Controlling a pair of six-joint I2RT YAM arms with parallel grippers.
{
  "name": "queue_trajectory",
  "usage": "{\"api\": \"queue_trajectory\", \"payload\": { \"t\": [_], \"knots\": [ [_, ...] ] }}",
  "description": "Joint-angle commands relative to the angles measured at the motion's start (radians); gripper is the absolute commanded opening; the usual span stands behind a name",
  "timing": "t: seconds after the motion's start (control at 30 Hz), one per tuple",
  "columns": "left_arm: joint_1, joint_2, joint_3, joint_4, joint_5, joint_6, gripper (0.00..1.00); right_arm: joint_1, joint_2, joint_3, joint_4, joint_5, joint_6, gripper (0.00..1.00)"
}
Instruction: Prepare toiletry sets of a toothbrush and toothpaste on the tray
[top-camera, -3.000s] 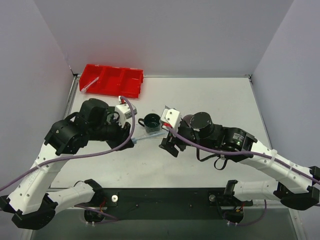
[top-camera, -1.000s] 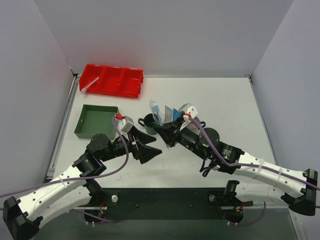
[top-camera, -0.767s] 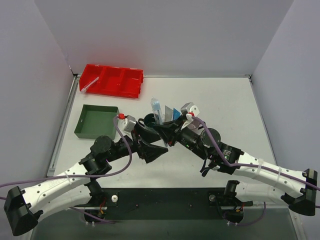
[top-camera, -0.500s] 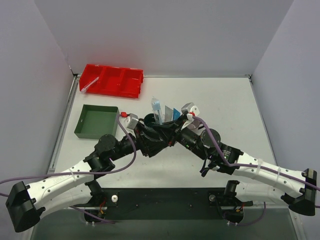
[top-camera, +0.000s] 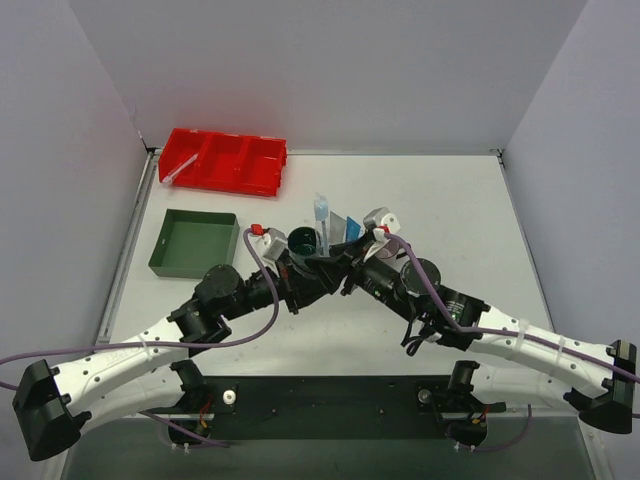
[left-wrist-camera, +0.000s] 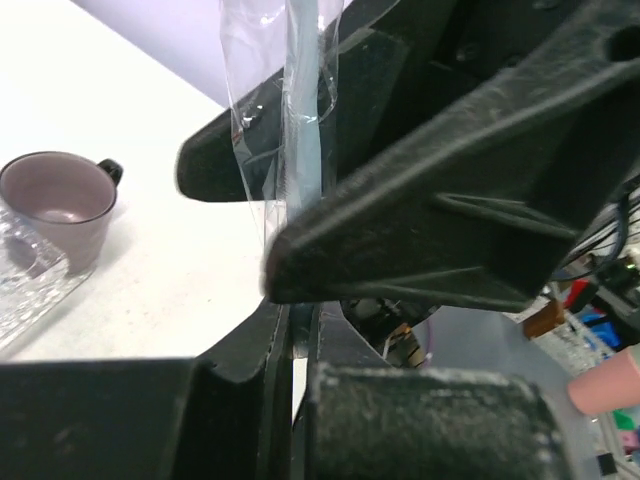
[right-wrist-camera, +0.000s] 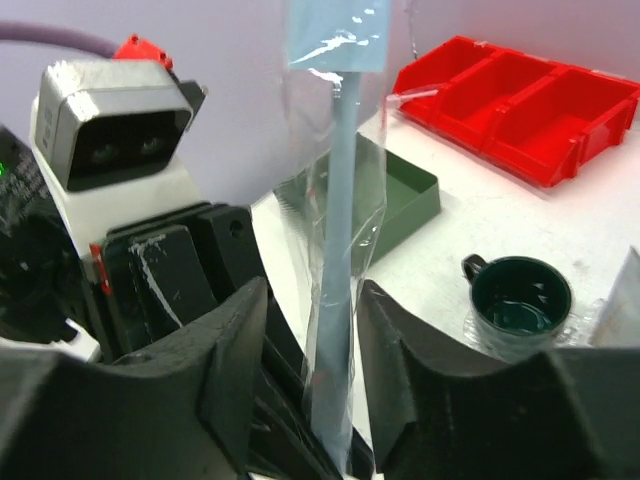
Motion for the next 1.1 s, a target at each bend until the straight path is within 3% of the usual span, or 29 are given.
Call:
{"api": "queue_trajectory", "payload": {
  "t": [0.0, 0.07, 0.17, 0.27, 0.47, 0.67, 1.07],
  "knots": [
    [0.012, -0.019, 0.103, -0.199, 0.004, 0.154, 0.0, -0.017, -0.085, 0.024, -0.088, -0.001, 0.001, 0.44],
    [0.021, -0.028, 0.134, -0.334, 0.035, 0.258, 0.0, -0.034, -0.117, 0.037, -0.196, -0.036, -0.002, 0.55],
    [0.055, -0.027, 0.185, -0.512, 0.111, 0.383, 0.0, -0.092, -0.177, 0.096, -0.374, -0.113, -0.011, 0.64],
    [0.081, -0.007, 0.221, -0.638, 0.191, 0.498, 0.0, -0.174, -0.194, 0.212, -0.598, -0.235, -0.013, 0.68],
    [0.078, 0.012, 0.217, -0.749, 0.216, 0.691, 0.0, -0.207, -0.124, 0.447, -0.948, -0.28, -0.065, 0.7],
    [0.073, 0.027, 0.2, -0.757, 0.236, 0.723, 0.0, -0.211, -0.026, 0.53, -1.05, -0.39, -0.074, 0.7],
    [0.058, 0.021, 0.183, -0.749, 0.244, 0.729, 0.0, -0.217, 0.035, 0.502, -0.983, -0.375, -0.07, 0.62]
  ]
}}
